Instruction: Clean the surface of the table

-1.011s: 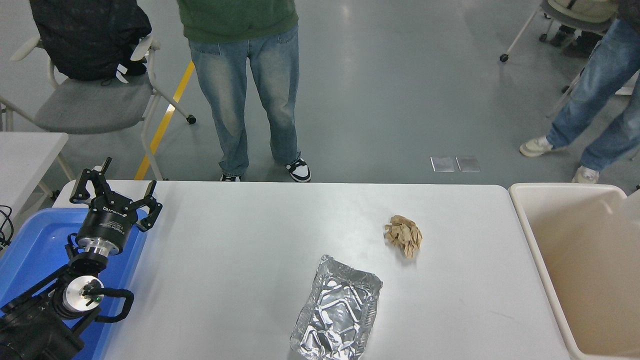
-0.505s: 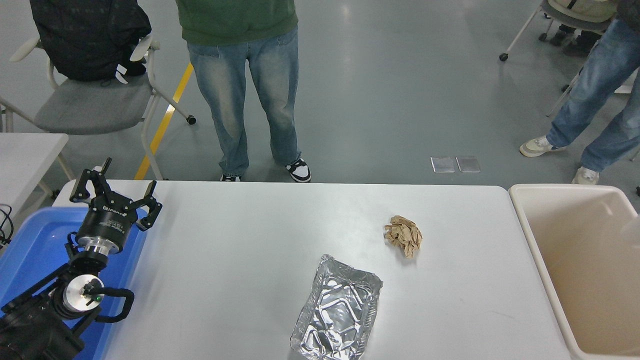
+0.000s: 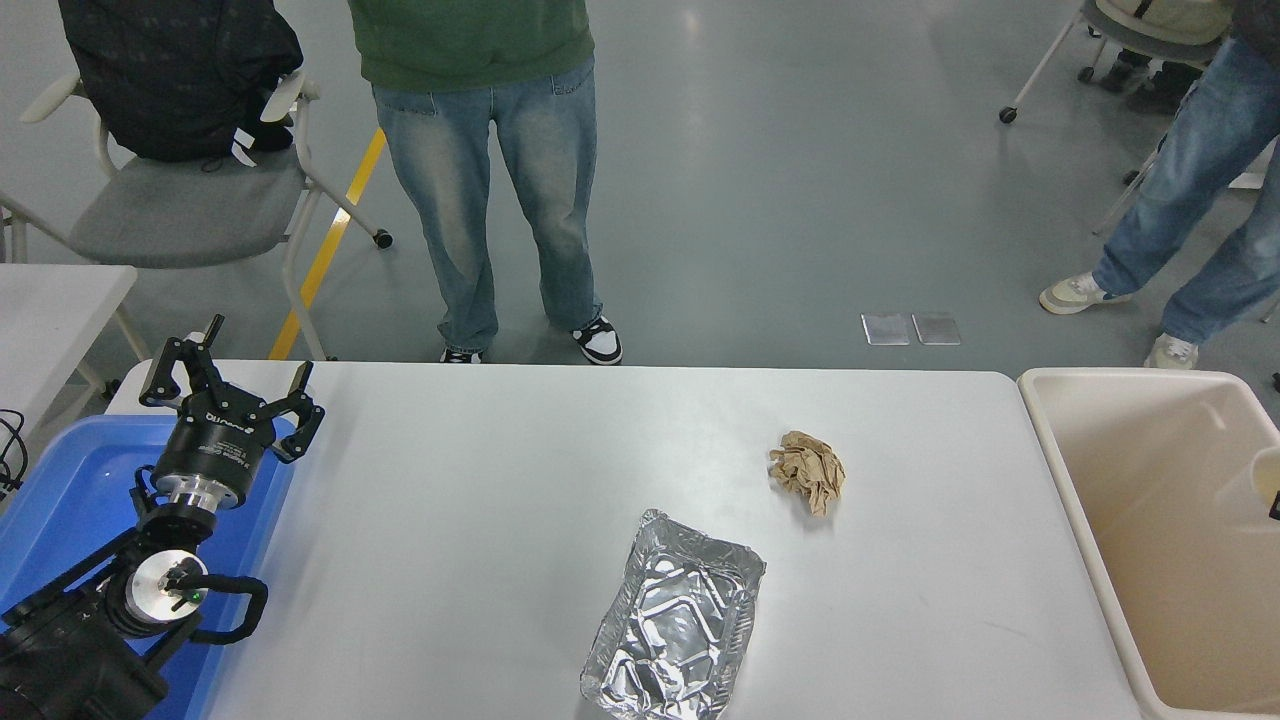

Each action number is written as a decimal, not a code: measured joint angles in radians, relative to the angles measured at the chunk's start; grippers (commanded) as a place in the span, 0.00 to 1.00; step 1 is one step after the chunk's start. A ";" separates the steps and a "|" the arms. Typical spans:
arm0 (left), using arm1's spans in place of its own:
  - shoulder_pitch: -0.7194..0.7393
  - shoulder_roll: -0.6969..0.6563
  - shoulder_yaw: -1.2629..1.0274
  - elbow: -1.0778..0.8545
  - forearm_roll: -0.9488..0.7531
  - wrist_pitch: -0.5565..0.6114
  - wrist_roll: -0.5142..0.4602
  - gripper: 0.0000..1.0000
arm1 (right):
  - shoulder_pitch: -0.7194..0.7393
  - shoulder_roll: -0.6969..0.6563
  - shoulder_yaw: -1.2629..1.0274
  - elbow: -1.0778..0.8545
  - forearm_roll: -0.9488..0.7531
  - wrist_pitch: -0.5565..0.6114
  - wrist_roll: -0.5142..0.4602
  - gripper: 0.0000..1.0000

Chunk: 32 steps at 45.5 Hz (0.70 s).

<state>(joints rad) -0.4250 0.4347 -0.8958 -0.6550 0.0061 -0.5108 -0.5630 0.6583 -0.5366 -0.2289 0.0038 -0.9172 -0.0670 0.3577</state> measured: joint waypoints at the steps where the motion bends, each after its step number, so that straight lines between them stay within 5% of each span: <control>1: 0.000 0.000 0.000 0.000 0.000 0.000 0.000 0.99 | -0.003 0.005 -0.011 -0.004 0.013 -0.002 0.000 0.00; 14: 0.000 0.000 0.000 0.000 0.000 0.000 0.000 0.99 | -0.027 0.042 -0.096 -0.041 0.118 -0.031 -0.007 0.00; 27: 0.000 0.000 0.000 0.000 0.000 0.000 0.000 0.99 | -0.047 0.049 -0.117 -0.052 0.147 -0.038 -0.011 1.00; 32: 0.000 0.000 0.000 0.000 0.000 0.000 0.000 0.99 | -0.058 0.049 -0.119 -0.056 0.153 -0.034 -0.013 1.00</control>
<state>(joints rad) -0.4250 0.4347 -0.8958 -0.6550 0.0062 -0.5108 -0.5630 0.6008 -0.4874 -0.3479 -0.0525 -0.7638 -0.1007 0.3450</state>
